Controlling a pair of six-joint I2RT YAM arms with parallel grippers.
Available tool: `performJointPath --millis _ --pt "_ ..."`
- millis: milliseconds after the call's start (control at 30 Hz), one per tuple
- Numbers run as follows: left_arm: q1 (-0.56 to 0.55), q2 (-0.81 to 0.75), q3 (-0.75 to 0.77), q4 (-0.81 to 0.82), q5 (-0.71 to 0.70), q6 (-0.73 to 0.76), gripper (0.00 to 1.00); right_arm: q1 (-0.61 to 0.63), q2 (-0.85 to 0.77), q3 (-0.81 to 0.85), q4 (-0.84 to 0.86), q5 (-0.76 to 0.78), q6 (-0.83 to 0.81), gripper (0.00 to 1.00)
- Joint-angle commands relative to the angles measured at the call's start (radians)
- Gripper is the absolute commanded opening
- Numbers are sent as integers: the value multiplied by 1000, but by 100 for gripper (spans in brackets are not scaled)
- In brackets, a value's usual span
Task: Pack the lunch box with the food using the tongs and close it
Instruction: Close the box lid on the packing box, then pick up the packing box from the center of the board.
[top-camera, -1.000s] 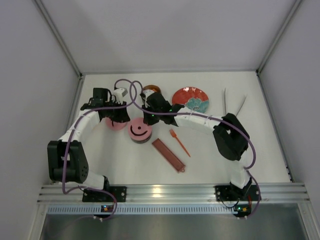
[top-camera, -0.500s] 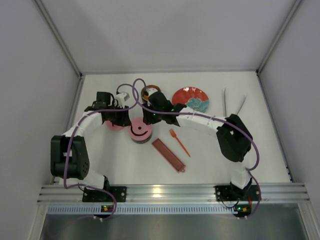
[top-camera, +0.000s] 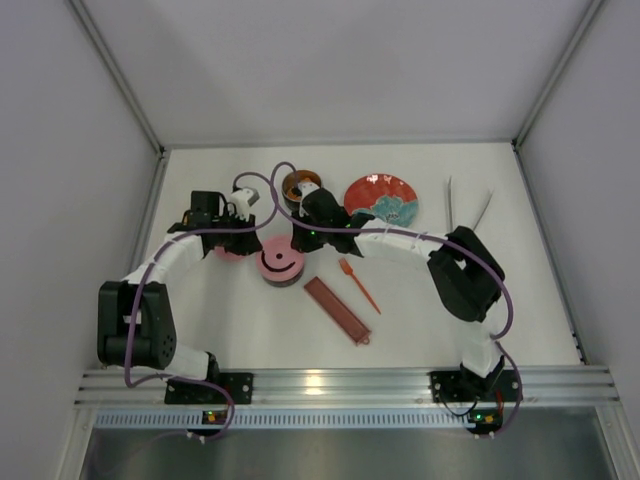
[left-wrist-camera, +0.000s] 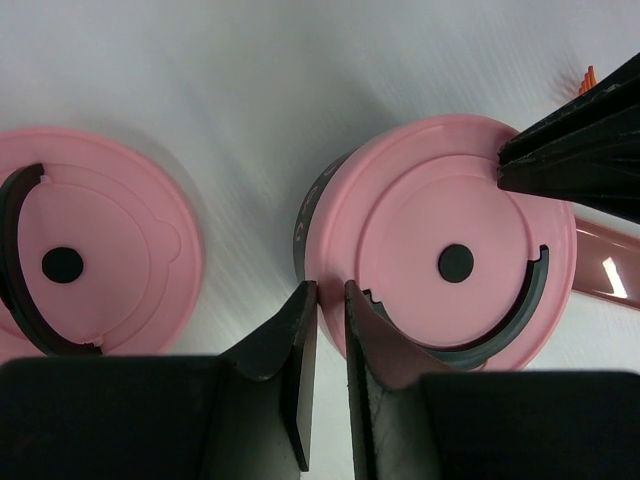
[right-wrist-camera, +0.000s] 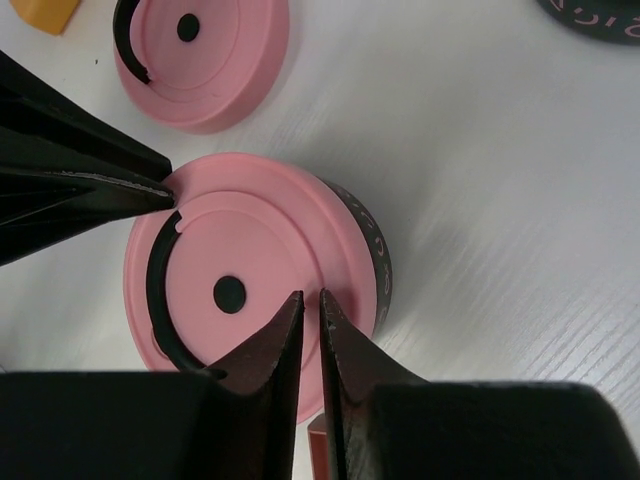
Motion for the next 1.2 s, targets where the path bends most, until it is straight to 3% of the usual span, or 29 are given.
performJointPath --millis 0,100,367,600,800,900,1067,1167 --pt "-9 48 -63 -134 -78 61 19 1 77 -49 -108 -39 1 11" --pt "-7 39 -20 -164 -53 40 25 -10 54 -13 -131 -37 -22 16" --pt "-2 39 297 -287 -64 -46 50 -88 -74 145 -177 -19 -68 39" --pt "24 85 504 -361 -111 -83 55 -209 -121 223 -148 70 -1 46" --pt "36 130 552 -364 -369 57 58 -260 86 434 -220 291 70 50" --pt "36 142 537 -376 -444 110 63 -260 217 592 -258 292 73 51" --pt "37 188 469 -375 -489 123 66 -260 376 750 -301 343 102 48" --pt "37 206 442 -361 -483 91 65 -257 416 755 -278 372 128 43"
